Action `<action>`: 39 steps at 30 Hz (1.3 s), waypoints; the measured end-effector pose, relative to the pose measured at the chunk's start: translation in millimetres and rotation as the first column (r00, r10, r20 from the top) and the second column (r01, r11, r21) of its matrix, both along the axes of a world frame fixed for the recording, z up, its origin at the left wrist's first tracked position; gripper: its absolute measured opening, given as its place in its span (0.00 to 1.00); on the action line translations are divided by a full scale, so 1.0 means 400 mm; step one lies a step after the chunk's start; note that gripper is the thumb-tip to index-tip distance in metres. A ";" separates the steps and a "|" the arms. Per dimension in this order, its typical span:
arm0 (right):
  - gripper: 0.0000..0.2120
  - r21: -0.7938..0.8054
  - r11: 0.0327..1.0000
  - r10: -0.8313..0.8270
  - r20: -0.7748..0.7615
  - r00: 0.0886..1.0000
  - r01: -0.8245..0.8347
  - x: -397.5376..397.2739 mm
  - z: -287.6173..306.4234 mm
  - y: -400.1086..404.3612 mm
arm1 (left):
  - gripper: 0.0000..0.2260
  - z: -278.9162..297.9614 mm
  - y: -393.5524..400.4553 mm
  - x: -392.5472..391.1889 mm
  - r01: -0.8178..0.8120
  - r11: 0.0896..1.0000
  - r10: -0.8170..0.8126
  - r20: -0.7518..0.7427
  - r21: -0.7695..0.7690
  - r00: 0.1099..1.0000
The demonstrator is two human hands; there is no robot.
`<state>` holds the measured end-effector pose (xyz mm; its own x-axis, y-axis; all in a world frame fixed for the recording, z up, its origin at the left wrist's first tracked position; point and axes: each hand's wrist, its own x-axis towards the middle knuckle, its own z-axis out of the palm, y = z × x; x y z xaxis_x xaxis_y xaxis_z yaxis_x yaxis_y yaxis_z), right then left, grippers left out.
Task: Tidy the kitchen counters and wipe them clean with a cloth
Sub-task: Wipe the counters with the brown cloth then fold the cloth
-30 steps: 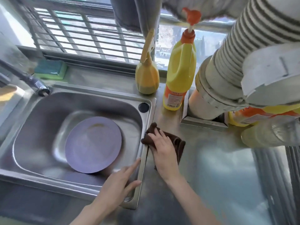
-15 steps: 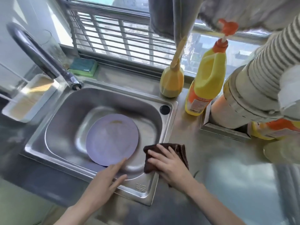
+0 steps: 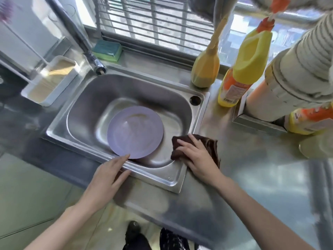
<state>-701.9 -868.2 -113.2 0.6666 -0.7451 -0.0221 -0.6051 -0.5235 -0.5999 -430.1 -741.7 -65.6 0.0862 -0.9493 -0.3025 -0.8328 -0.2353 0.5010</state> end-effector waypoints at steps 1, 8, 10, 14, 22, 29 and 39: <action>0.17 -0.051 0.996 0.067 -0.008 0.998 -0.067 -0.014 0.002 0.005 | 0.27 -0.004 0.004 0.017 0.018 1.000 -0.017 0.046 -0.014 0.999; 0.18 -0.118 0.864 -0.504 -0.161 0.849 0.490 0.065 -0.010 -0.055 | 0.23 -0.022 0.050 0.081 0.048 0.996 -0.037 0.135 -0.077 0.990; 0.17 -0.107 0.871 -0.491 -0.171 0.854 0.479 0.101 -0.007 0.046 | 0.24 -0.021 0.071 0.094 0.087 0.994 -0.080 0.106 -0.071 0.991; 0.22 -0.108 0.908 -0.419 -0.170 0.892 0.406 0.109 -0.010 0.342 | 0.28 -0.012 0.129 0.133 0.171 0.984 -0.166 0.090 -0.046 0.982; 0.19 -0.246 0.667 -0.745 -0.251 0.618 0.704 0.019 -0.025 0.461 | 0.30 0.005 0.200 0.298 0.183 0.983 -0.182 0.289 0.023 0.940; 0.28 -0.258 0.533 -0.840 -0.054 0.539 0.806 0.496 -0.055 0.583 | 0.34 -0.017 0.238 0.342 0.125 0.975 -0.188 0.392 0.181 0.901; 0.18 -0.061 0.064 -0.992 -0.117 0.057 0.996 0.336 -0.028 0.587 | 0.29 -0.019 0.234 0.360 0.226 0.950 -0.300 0.424 0.217 0.854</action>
<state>-567.7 -633.5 -124.2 -0.7058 -0.7063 -0.0546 -0.5963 0.6340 -0.4924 -286.1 -648.0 -73.2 0.0007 -0.9002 -0.4354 -0.9992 -0.0183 0.0362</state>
